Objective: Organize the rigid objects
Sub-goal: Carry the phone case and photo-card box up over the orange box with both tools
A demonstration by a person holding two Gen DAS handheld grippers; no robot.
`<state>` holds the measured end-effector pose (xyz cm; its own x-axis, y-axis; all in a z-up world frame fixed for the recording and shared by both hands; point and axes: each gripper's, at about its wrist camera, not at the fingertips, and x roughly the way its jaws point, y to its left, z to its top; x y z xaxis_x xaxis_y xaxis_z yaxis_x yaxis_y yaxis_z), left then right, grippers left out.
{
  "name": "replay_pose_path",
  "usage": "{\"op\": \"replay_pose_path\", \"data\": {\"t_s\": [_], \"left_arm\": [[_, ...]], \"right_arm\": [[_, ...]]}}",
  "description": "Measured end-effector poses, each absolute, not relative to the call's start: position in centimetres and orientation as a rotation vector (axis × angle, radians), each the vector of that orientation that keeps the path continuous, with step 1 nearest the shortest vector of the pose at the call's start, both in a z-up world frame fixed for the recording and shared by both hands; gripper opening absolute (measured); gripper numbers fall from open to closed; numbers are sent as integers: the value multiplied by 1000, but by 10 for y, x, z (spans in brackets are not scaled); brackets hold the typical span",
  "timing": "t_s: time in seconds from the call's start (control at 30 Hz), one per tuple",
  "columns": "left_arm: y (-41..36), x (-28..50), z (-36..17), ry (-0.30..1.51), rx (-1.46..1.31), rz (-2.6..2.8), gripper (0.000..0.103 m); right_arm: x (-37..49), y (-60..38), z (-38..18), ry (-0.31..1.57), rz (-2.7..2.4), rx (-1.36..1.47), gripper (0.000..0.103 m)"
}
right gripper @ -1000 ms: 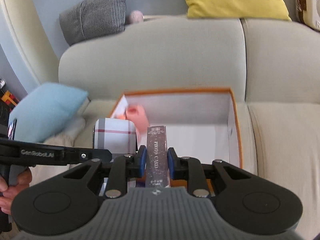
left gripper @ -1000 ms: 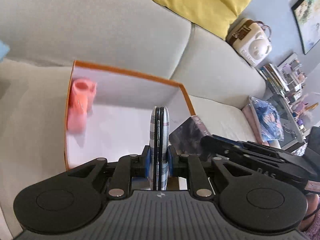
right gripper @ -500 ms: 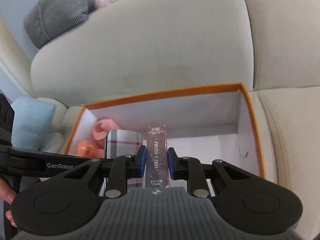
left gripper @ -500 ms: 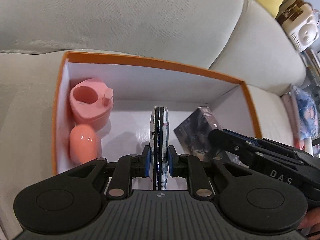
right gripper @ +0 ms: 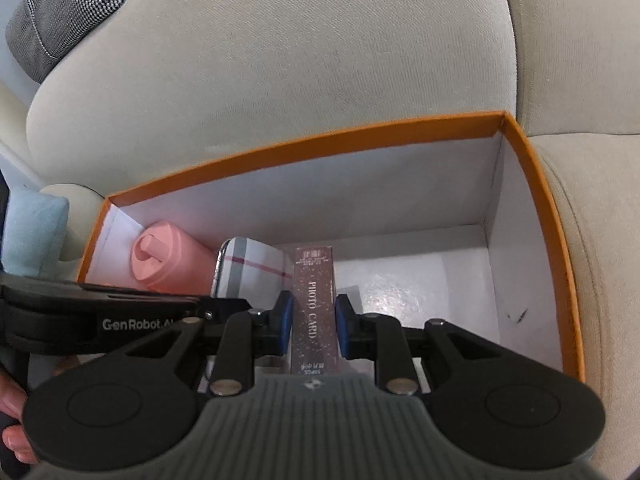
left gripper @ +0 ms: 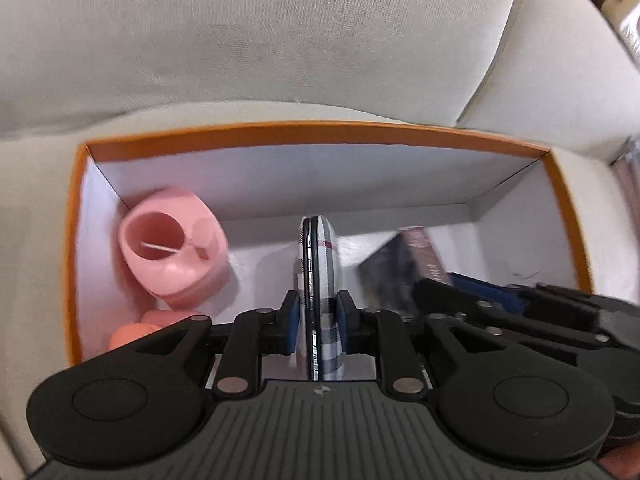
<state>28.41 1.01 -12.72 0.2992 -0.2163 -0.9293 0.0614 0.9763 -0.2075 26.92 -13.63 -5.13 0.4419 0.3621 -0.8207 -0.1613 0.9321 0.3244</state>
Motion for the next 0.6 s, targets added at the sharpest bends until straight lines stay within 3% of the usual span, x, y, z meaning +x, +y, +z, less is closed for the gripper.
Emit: {"op": "replay_pose_path", "data": {"t_s": [0.6], "left_arm": [[7,245,-90,1159,53,-271,24]], "right_arm": [[269,-126,-57,1108,282,218,23]]}}
